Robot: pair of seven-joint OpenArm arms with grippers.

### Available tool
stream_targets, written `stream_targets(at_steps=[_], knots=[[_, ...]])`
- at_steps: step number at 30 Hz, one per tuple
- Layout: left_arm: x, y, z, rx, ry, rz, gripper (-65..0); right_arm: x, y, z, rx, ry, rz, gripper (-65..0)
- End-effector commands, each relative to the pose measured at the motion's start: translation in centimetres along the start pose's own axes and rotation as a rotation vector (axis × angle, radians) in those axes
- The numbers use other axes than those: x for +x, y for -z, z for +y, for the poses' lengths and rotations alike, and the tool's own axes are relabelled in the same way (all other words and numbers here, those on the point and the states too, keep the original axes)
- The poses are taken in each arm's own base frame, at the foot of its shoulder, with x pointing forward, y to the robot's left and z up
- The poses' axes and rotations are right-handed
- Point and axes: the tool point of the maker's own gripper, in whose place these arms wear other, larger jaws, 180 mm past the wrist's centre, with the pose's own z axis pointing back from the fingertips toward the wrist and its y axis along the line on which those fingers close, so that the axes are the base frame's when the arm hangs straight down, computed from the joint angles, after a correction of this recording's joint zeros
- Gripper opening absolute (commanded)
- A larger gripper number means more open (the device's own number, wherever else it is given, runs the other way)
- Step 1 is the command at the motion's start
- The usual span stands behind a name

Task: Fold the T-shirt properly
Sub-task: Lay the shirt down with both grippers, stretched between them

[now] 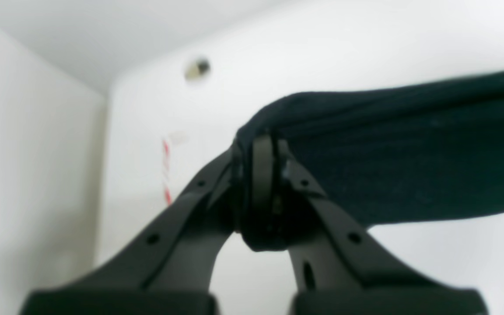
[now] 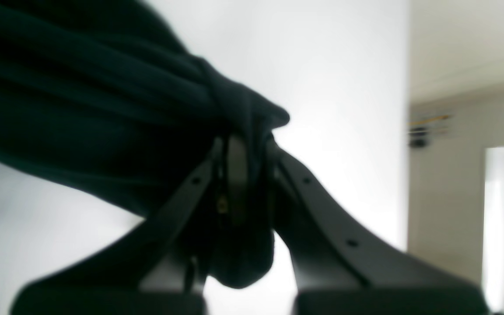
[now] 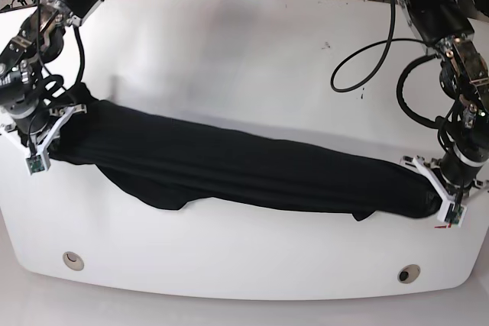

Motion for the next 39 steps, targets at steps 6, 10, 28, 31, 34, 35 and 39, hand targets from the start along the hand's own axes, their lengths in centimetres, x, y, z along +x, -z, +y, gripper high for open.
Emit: stream_targets(at_steps=[6, 10, 28, 31, 34, 35, 39], knots=[[-6.0, -2.3, 1.0, 0.031, 0.067, 0.135, -65.0, -6.1, -0.3, 1.7, 0.008, 0.073, 0.139, -65.0], [-9.9, -3.4, 0.1, 0.002, 0.074, 0.230, -65.0, -8.6, -0.5, 3.8, 0.066, 0.097, 0.184, -65.0], [-20.5, -8.8, -1.0, -0.027, 0.052, 0.506, -65.0, -16.0, -2.4, 8.5, 0.184, 0.128, 0.338, -64.4], [-21.3, -9.3, -1.4, -0.038, 0.053, 0.528, -65.0, -16.8, -2.7, 8.9, 0.194, 0.130, 0.349, -61.7], [-21.7, -9.6, -1.6, -0.046, 0.055, 0.542, -65.0, -17.5, -2.9, 9.6, 0.206, 0.145, 0.369, -53.7], [-21.8, -9.6, -1.6, -0.047, 0.055, 0.545, -65.0, -17.5, -2.9, 9.7, 0.209, 0.149, 0.368, -51.2], [-22.0, -9.6, -2.1, -0.063, 0.061, 0.553, -61.7, -18.2, -3.2, 10.2, 0.220, 0.157, 0.382, -29.3]])
